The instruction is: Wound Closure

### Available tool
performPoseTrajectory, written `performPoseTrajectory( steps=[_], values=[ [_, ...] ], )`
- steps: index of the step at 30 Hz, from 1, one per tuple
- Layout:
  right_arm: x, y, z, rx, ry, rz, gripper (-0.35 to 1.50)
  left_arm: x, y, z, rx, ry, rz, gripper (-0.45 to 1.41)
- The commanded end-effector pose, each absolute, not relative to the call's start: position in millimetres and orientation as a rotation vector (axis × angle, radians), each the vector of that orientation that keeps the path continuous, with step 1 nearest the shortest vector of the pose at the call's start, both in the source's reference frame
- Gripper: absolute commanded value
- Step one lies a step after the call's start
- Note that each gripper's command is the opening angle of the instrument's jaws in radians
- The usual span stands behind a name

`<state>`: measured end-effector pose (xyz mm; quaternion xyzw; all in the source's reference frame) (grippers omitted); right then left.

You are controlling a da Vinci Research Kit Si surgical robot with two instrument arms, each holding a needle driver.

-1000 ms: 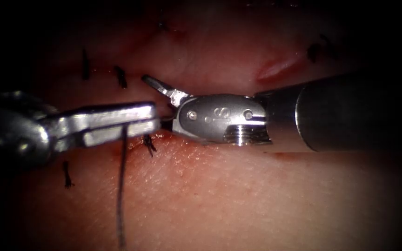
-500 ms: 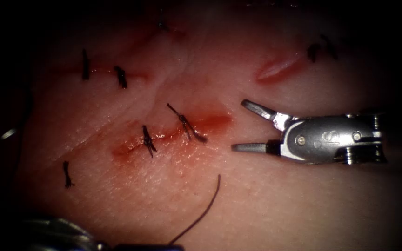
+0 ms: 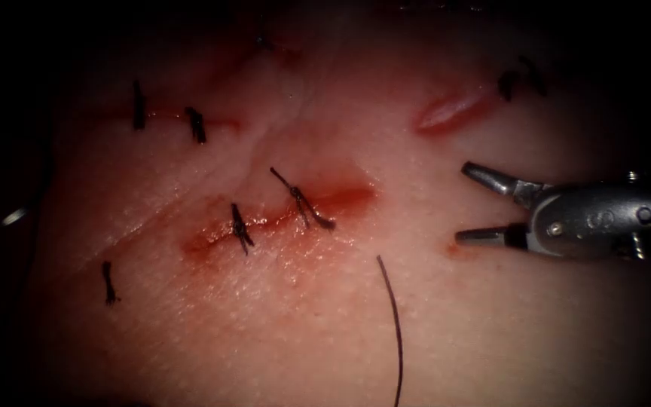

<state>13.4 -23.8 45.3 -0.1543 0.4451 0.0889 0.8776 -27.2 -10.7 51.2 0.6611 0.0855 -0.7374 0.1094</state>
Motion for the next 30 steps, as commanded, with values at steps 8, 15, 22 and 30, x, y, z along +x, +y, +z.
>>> performPoseTrajectory(
  steps=[8, 15, 22, 30],
  values=[
    [14.3, -23.7, 46, -0.305, 0.938, 0.179, 1.48, -23.0, -6.2, 54, 1.946, 0.15, -2.414, 1.31],
    [15.9, -24.1, 46, -0.289, 0.945, 0.175, 1.48, -18.3, 0.0, 62, 1.867, 0.102, -2.659, 1.09],
    [15.9, -24.4, 46, -0.284, 0.945, 0.17, 1.48, -17.3, -1.8, 67, 1.887, 0.318, -2.672, 1.08],
    [15.9, -24.8, 45, -0.261, 0.944, 0.185, 1.48, -15.2, -6.8, 66, 1.841, 0.78, -2.578, 0.99]
  ],
)
